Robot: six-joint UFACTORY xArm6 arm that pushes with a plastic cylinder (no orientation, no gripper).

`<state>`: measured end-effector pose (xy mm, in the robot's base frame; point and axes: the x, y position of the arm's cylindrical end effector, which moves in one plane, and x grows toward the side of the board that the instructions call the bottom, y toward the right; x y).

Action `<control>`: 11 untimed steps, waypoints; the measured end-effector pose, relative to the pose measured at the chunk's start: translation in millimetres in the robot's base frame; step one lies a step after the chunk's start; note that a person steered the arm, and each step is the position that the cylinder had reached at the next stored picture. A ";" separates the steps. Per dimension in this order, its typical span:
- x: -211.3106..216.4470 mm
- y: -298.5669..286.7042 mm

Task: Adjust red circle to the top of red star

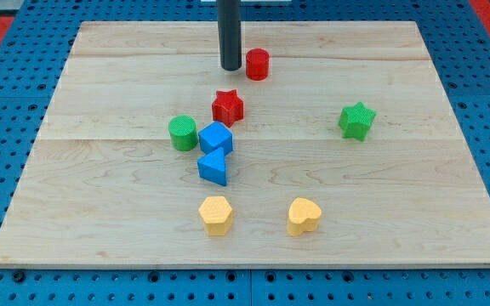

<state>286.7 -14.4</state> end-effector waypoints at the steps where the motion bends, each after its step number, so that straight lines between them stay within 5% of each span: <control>1: -15.9 25.0; 3: -63.8 116.3; 5: 20.2 74.9; 7: -54.9 59.4; 9: 0.0 7.7; 11: -47.6 37.4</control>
<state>239.0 23.0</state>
